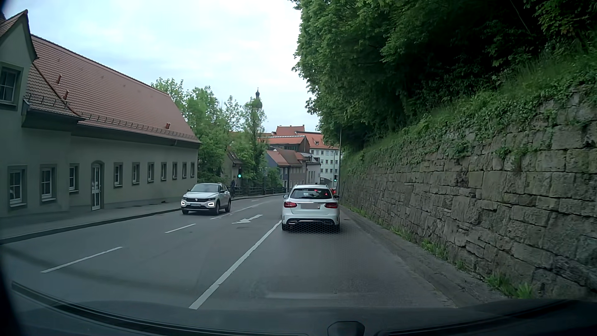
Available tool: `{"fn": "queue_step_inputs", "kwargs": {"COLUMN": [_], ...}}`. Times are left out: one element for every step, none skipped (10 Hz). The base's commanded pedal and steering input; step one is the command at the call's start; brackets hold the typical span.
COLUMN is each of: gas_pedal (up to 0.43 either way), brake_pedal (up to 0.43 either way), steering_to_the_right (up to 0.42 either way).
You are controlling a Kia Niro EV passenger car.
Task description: Follow the waypoints while adhering to traffic rules and regulations
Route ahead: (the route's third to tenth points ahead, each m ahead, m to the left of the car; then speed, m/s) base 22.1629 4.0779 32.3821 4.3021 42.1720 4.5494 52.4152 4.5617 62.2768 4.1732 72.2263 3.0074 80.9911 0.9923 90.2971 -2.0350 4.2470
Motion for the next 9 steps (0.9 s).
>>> {"fn": "queue_step_inputs", "kwargs": {"gas_pedal": [0.110, 0.110, 0.110, 0.110, 0.110, 0.110, 0.110, 0.110, 0.110], "brake_pedal": [0.000, 0.000, 0.000, 0.000, 0.000, 0.000, 0.000, 0.000, 0.000], "steering_to_the_right": [-0.006, -0.006, -0.006, -0.006, -0.006, -0.006, -0.006, -0.006, -0.006]}}
